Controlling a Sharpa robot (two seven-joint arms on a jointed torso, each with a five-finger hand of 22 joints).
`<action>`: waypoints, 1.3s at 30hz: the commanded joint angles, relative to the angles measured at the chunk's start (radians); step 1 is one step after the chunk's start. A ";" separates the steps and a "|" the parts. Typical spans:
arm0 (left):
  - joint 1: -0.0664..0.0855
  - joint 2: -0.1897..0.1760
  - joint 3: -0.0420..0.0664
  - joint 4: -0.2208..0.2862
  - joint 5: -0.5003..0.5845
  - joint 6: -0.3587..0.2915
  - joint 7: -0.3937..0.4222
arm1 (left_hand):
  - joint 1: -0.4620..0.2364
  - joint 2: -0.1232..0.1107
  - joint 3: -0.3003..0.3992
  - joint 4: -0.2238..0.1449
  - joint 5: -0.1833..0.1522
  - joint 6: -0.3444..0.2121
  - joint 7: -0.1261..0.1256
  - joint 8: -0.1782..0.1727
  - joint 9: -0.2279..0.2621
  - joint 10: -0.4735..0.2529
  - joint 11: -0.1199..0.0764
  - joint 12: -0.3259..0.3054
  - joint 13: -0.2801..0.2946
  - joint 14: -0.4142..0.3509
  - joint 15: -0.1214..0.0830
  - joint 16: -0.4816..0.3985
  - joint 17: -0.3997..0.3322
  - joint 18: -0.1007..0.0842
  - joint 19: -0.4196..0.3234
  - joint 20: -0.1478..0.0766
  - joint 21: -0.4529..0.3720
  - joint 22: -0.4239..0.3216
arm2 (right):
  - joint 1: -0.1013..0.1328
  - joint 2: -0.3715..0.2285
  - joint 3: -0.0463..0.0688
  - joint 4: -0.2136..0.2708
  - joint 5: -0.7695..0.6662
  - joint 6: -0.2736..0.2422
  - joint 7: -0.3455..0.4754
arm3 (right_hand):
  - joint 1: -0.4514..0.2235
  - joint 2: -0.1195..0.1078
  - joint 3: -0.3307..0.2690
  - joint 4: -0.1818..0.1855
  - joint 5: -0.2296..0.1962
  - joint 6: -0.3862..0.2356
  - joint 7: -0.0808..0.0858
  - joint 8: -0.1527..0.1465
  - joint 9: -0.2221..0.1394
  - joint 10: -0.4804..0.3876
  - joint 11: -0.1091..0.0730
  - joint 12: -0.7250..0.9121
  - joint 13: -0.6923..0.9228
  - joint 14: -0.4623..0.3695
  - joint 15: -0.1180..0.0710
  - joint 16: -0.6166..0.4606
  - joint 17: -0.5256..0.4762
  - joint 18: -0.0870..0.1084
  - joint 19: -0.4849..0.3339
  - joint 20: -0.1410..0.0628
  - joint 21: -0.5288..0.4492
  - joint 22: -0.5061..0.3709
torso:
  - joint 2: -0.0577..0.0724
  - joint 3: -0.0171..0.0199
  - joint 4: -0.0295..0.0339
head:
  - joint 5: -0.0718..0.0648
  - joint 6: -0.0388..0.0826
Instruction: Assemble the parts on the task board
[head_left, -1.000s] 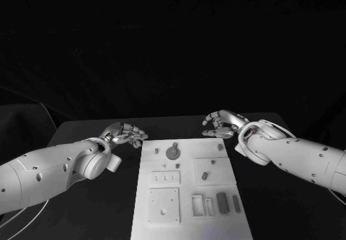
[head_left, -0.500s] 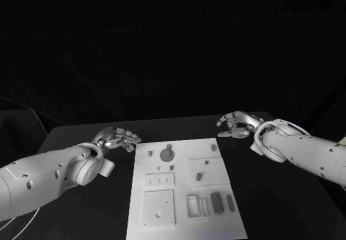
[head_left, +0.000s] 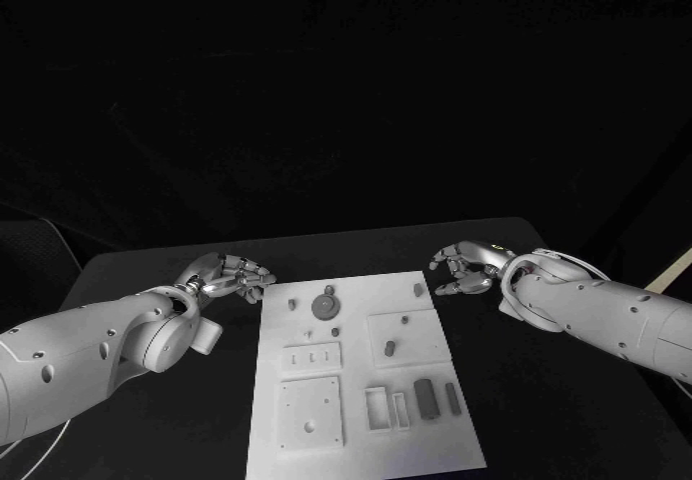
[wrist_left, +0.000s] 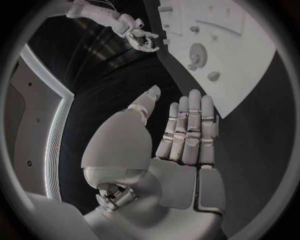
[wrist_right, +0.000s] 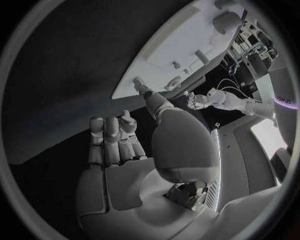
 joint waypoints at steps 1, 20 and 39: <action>0.000 0.002 0.001 0.000 0.006 0.015 0.014 | 0.007 0.003 0.001 0.004 0.005 0.001 0.005 -0.005 -0.001 0.005 -0.001 0.004 0.001 -0.005 0.000 -0.004 0.001 0.014 -0.008 0.002 -0.004 -0.001 | 0.000 0.005 0.000 -0.002 -0.045 0.023 0.016 | 0.010 0.000 -0.009 0.000 -0.004 -0.010 -0.001 -0.005 -0.002 -0.009 0.001 -0.005 -0.002 -0.010 0.000 -0.006 -0.002 -0.018 -0.009 0.000 0.009 -0.002 | 0.000 -0.0023 -0.0011 | -0.004 -0.004; 0.000 0.005 0.001 0.002 0.006 0.010 0.011 | 0.007 0.002 0.001 0.004 0.005 0.001 0.005 -0.005 -0.001 0.006 -0.001 0.004 0.002 -0.005 0.000 -0.004 0.001 0.014 -0.008 0.002 -0.004 -0.001 | -0.033 0.051 -0.005 -0.041 -0.038 -0.007 0.034 | 0.012 0.007 -0.010 0.004 -0.003 -0.017 -0.002 -0.005 -0.002 -0.011 0.003 -0.005 -0.003 -0.013 0.003 -0.006 -0.003 -0.021 -0.011 0.000 0.008 -0.003 | 0.002 -0.0060 0.0044 | 0.001 -0.004; 0.000 0.001 0.001 0.010 0.000 0.010 0.007 | 0.008 0.002 0.001 0.004 0.004 0.001 0.005 -0.005 -0.001 0.008 -0.001 0.004 0.002 -0.005 0.000 -0.004 0.001 0.014 -0.008 0.002 -0.004 -0.001 | -0.037 0.073 -0.005 -0.058 -0.030 -0.013 0.039 | 0.014 0.025 -0.006 0.012 -0.002 -0.014 0.001 0.001 0.000 -0.010 0.005 -0.003 -0.004 -0.013 0.006 -0.003 -0.003 -0.022 -0.009 0.001 0.009 -0.004 | 0.000 -0.0055 0.0009 | 0.010 -0.014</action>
